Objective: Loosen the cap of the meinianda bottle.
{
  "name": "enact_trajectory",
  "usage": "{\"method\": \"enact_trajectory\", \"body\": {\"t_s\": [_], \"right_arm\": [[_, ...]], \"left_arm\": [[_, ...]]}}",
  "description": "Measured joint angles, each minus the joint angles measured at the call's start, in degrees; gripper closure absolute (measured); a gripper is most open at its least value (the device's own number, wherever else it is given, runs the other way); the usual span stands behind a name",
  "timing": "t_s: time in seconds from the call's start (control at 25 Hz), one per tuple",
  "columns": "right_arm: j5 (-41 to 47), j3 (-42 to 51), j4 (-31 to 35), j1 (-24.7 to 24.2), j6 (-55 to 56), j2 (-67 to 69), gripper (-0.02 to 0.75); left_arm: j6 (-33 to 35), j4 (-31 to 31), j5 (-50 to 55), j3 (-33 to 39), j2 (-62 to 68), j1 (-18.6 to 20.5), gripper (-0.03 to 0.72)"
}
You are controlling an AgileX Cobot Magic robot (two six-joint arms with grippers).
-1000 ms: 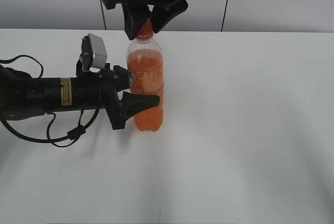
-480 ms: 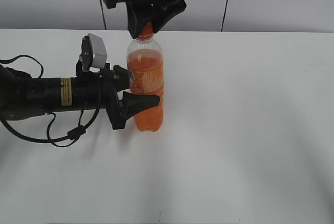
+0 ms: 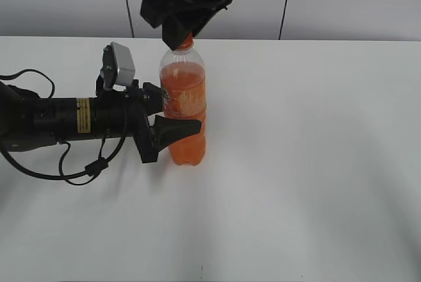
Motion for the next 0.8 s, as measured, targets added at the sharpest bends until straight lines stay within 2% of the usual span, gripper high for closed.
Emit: {"method": "enact_trajectory", "body": {"t_s": [0.48, 0.8], "right_arm": [[0.1, -0.3, 0.0, 0.0, -43.5, -0.1, 0.464], [0.2, -0.3, -0.1, 0.0, -56.4, -0.2, 0.464]], "left_arm": [[0.0, 0.2, 0.0, 0.0, 0.0, 0.0, 0.260], [0.0, 0.2, 0.0, 0.0, 0.0, 0.0, 0.260]]}}
